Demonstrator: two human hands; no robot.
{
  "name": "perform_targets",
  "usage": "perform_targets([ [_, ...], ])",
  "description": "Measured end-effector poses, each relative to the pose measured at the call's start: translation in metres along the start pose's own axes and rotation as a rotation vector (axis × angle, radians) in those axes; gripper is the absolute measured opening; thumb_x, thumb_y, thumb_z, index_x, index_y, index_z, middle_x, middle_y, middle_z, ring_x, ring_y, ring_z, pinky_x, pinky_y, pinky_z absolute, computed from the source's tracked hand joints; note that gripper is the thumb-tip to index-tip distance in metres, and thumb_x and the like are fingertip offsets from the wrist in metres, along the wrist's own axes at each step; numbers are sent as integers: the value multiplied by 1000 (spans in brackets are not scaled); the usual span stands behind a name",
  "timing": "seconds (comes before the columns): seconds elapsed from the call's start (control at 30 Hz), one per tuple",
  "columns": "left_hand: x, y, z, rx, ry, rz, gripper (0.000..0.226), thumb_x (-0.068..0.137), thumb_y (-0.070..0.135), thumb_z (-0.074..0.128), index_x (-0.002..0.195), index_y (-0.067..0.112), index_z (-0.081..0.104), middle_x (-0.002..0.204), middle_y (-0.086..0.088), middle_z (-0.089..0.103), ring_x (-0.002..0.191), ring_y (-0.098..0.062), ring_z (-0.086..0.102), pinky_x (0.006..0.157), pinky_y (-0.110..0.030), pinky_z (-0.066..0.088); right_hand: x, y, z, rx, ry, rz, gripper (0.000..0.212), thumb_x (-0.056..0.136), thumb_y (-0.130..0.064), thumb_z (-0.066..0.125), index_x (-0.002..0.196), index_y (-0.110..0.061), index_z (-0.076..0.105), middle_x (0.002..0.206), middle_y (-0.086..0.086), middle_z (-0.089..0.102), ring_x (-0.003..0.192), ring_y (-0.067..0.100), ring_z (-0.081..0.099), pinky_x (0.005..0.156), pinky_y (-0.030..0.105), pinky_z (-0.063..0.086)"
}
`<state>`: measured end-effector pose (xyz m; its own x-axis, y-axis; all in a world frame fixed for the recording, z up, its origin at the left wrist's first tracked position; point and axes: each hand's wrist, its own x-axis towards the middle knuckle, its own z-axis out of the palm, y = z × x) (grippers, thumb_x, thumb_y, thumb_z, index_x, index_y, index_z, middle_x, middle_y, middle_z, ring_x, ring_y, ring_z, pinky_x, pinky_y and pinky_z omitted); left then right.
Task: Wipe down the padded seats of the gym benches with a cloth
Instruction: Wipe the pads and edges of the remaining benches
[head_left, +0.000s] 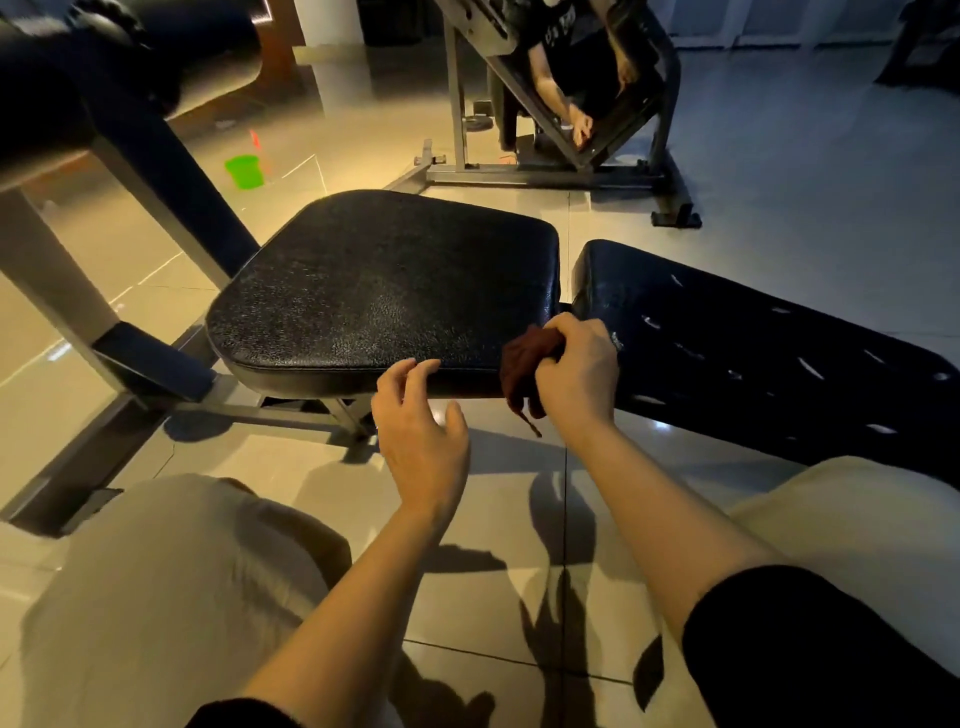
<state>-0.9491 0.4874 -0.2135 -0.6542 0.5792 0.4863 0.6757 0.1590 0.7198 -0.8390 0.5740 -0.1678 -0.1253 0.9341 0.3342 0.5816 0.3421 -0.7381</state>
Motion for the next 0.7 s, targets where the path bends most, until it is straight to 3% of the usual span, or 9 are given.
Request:
perform_targets([
  [0.13,-2,-6,-2,-8,-11,24,46,81,0,66,125,12,59,132,-5,47,121,-20,46,98,-38,47,-16,-1,13,-63,1,-18,16,83,-1,62,95,-12,63,107,6,48,99,22,48,73,25,37],
  [0.2,-2,-10,-3,-40,-5,40,47,80,-3,62,124,11,58,131,-5,48,120,-22,47,96,-44,48,-28,-9,19,9,-20,-30,15,82,0,64,92,-12,62,106,5,47,97,22,50,75,29,44],
  [0.3,-1,-15,-10,-90,11,53,48,77,-6,57,122,9,58,127,-6,49,119,-25,49,96,-48,46,-46,-23,31,104,-51,-153,22,79,0,68,97,-11,64,114,5,46,100,19,52,85,34,52],
  [0.4,3,-22,-20,-108,46,-30,48,76,-11,55,120,8,59,124,-7,50,116,-24,51,97,-45,46,-51,-32,43,144,-129,-314,35,76,-11,72,110,-10,64,129,10,42,115,23,48,92,31,50],
  [0.6,5,-46,-40,-64,107,-146,48,80,-9,55,123,13,58,127,-5,52,116,-20,50,91,-25,41,-52,-46,73,-186,-266,-588,42,75,-36,78,109,-15,66,140,12,44,131,29,39,99,44,44],
  [0.7,7,-49,-41,-31,73,-96,56,78,-15,54,127,11,56,131,-6,51,121,-19,48,100,-27,41,-45,-37,76,-389,-207,-659,40,70,-15,81,108,-16,67,135,14,52,125,33,48,103,46,41],
])
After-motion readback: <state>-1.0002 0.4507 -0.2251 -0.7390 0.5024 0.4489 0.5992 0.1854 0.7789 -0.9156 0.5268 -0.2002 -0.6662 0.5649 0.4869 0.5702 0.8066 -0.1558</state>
